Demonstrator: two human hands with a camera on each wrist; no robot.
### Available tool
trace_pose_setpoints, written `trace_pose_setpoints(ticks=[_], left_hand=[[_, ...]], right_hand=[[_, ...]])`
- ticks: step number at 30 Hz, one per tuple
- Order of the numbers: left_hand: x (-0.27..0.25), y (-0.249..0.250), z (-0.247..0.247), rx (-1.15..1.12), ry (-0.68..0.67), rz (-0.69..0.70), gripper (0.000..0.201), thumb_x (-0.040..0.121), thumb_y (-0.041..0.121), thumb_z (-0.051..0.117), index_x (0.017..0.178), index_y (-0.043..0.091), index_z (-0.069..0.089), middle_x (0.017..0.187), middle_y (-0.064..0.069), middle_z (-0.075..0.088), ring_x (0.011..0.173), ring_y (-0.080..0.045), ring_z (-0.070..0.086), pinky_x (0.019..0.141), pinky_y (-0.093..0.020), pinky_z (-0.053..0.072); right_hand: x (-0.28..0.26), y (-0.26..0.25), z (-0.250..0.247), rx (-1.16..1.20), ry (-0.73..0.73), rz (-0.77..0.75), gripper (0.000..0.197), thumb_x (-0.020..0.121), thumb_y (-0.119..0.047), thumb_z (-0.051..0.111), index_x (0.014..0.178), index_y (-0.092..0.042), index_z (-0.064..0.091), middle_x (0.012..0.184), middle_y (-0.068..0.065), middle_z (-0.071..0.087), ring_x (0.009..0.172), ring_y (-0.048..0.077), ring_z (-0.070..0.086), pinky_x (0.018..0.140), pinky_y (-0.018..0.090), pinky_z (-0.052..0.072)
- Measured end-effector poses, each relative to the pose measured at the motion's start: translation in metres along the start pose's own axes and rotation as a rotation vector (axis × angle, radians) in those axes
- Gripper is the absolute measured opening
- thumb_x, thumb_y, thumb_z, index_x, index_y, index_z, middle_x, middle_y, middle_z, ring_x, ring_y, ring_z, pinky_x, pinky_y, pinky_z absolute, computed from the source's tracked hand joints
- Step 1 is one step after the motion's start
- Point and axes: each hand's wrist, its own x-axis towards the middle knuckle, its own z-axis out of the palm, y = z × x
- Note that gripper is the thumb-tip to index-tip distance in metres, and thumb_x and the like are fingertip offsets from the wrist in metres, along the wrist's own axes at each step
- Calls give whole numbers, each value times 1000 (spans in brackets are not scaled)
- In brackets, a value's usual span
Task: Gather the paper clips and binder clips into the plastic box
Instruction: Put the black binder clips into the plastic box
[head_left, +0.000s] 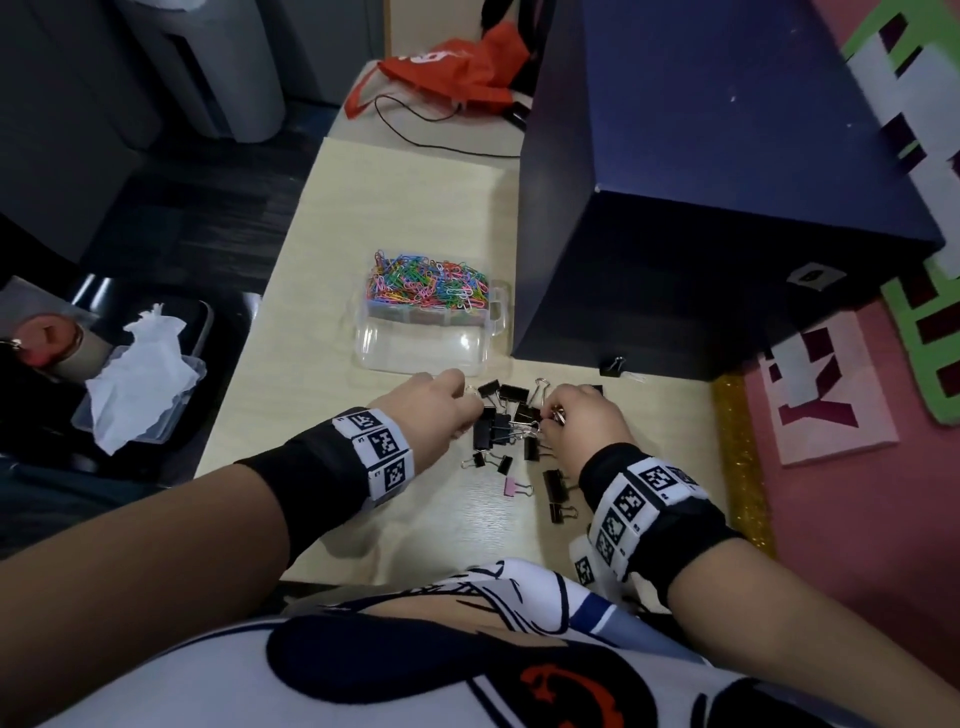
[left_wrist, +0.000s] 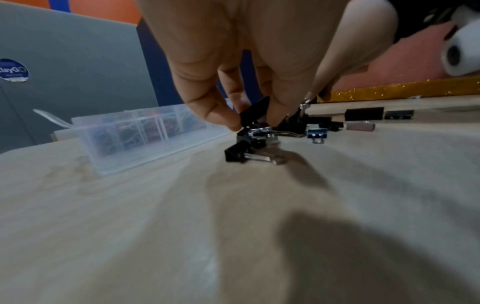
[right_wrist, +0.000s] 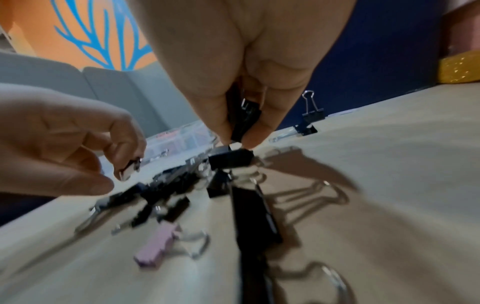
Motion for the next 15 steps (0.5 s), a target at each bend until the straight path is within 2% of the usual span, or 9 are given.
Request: trace_pose_setpoints(ticks=[3,5,7,9,11,12,15], left_hand=[[-1,-7,-5,-16,66,29,32,83,7,57,110,22,48,111,-4,46,87,-26,51,75,-39,49],[-2,-11,-15,-111,136,32,23,86,7,53,107,16,51,108,-6,50,87,-29,54,74,-40,48],[-4,-17,-24,-192,226,-4,16,90,9,49,105,11,54,107,-7,53,87,-29,56,75,-36,47],[-7,-29,-31,-247,304,-74,14,90,11,51,104,12,54,107,-5,55,87,-27,57,74,-31,45],[-8,-43,-34,-285,345,-135,15,88,12,53,103,14,54,107,-4,58,89,-27,59,77,-33,48],[-8,-50,-36,-298,353,-160,15,87,12,54,102,15,54,107,-4,59,90,-27,60,78,-36,49],[-7,-64,-40,-328,364,-219,21,87,13,55,107,18,53,110,-4,60,94,-26,62,83,-39,50]], right_hand=[[3,-9,-10,24,-1,-29,12,90,-17,55,100,-20,61,113,-1,56,87,12,48,75,21,36],[6,-18,-14,54,1,-54,10,89,-20,56,98,-21,61,110,-2,56,85,12,50,74,22,37],[10,-31,-17,111,2,-65,6,89,-23,59,95,-24,61,108,-3,55,83,13,56,73,24,43],[16,-46,-20,199,-11,-60,4,89,-27,62,91,-26,60,107,-4,57,76,15,65,66,26,51],[23,-63,-22,287,-36,-54,7,88,-30,63,91,-25,60,98,-6,62,69,13,69,57,23,53],[28,-72,-24,317,-38,-48,9,88,-31,63,91,-23,61,93,-6,65,69,12,69,58,25,56],[46,-93,-24,436,-13,-11,16,88,-35,62,97,-22,62,89,-4,65,79,15,68,76,35,59]])
